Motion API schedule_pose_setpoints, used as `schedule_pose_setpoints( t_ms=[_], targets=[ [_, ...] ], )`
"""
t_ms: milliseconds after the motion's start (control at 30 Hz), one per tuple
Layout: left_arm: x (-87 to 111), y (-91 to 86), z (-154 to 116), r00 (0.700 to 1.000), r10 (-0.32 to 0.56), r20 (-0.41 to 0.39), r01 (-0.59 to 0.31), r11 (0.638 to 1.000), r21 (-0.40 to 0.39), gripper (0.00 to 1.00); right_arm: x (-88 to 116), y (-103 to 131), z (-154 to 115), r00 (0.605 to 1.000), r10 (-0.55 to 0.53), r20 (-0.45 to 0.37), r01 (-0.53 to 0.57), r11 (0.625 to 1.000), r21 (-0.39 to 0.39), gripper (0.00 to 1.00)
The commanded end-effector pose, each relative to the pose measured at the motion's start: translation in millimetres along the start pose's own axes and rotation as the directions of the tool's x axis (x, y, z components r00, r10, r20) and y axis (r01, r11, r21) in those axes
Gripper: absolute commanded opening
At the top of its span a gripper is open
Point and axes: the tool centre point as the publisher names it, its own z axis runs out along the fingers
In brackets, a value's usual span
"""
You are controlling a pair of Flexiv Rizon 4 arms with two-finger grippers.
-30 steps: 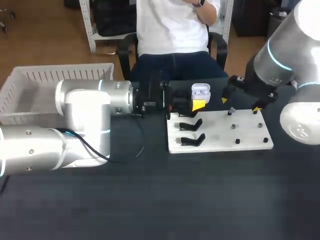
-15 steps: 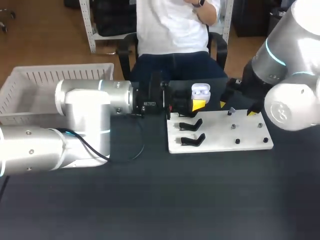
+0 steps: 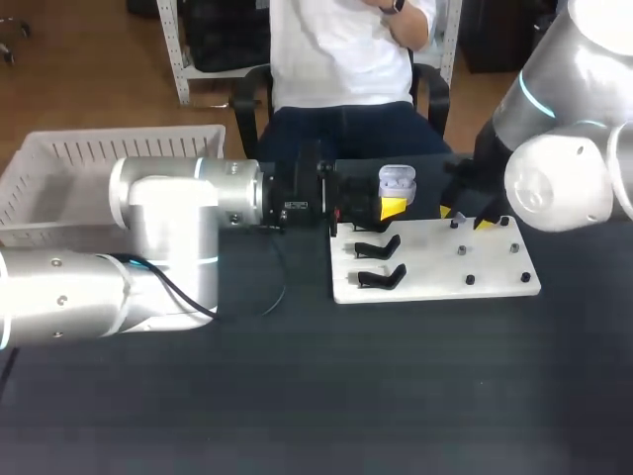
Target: Pick up each earbud case from the left stands, insert the matching earbuds, close the lid, and place the case in the box.
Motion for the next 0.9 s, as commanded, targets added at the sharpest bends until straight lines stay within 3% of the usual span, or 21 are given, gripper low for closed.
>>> schedule_pose_setpoints(
  t_ms=[33, 100, 900],
  targets=[
    [0.6, -1.4, 0.3, 1.0, 0.003, 0.003, -0.003, 1.0, -0.006, 0.0, -1.0, -0.4, 0.6, 1.0, 0.006, -0.003, -0.006, 1.0, -0.002, 0.56],
    [0.6, -1.4, 0.3, 1.0, 0.003, 0.003, -0.003, 1.0, -0.006, 0.0, -0.8, -0.9, 0.3, 1.0, 0.013, -0.003, -0.013, 1.0, -0.003, 0.5],
    [0.6, -1.4, 0.3, 1.0, 0.003, 0.003, -0.003, 1.0, -0.006, 0.0, 5.2, -3.2, 2.7, 1.0, 0.028, -0.013, -0.028, 0.999, -0.018, 0.44]
  ],
)
